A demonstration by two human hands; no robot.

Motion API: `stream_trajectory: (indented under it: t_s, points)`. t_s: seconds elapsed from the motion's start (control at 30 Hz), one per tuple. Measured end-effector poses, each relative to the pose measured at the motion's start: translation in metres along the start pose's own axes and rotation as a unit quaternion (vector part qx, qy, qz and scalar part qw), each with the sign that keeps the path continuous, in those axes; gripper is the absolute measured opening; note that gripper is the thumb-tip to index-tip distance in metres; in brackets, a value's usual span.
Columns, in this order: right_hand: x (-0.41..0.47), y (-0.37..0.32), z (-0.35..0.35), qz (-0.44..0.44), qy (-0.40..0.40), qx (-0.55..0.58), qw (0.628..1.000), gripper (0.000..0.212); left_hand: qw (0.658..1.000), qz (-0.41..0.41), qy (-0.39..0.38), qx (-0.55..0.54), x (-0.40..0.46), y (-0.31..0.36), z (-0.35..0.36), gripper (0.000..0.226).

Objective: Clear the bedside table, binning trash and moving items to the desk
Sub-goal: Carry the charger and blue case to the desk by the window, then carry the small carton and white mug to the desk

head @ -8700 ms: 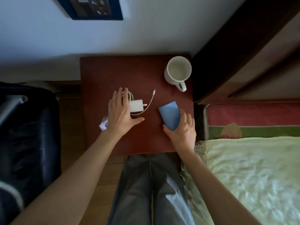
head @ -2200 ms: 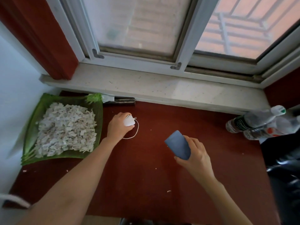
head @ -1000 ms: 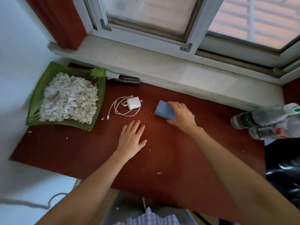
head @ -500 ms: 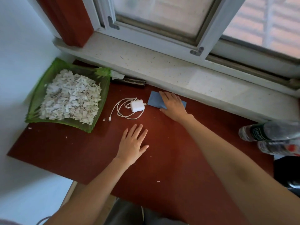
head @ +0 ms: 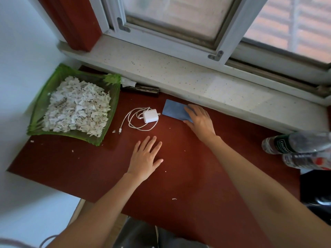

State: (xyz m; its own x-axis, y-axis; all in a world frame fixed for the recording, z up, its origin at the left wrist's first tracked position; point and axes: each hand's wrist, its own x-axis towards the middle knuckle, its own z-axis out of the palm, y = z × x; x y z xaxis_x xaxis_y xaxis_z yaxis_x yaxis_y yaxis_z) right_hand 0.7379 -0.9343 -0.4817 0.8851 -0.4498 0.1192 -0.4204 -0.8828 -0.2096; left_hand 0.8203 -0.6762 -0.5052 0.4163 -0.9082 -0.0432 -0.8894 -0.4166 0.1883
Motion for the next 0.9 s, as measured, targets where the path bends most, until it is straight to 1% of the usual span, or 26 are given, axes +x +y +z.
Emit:
stream_trajectory:
  t_s: [0.2, 0.43, 0.6, 0.77, 0.9]
  points:
    - [-0.006, 0.003, 0.007, 0.000, 0.034, -0.034, 0.999, 0.054, 1.000, -0.001, 0.002, -0.010, 0.000, 0.000, 0.000, 0.061]
    - [-0.004, 0.000, 0.007, 0.039, 0.017, -0.008, 0.999, 0.055, 1.000, -0.001, -0.003, -0.011, 0.000, 0.001, -0.001, 0.061]
    - [-0.025, -0.010, -0.005, 0.070, 0.026, 0.013, 0.997, 0.044, 1.000, -0.003, -0.013, -0.012, 0.000, 0.000, -0.001, 0.061]
    - [-0.077, -0.023, -0.020, 0.136, 0.053, 0.006, 0.989, 0.034, 0.999, -0.003, -0.046, -0.010, 0.001, 0.004, -0.006, 0.062]
    - [-0.129, -0.041, -0.036, 0.232, 0.088, 0.008, 0.969, 0.034, 0.998, 0.000, -0.066, -0.011, 0.003, 0.011, -0.013, 0.060]
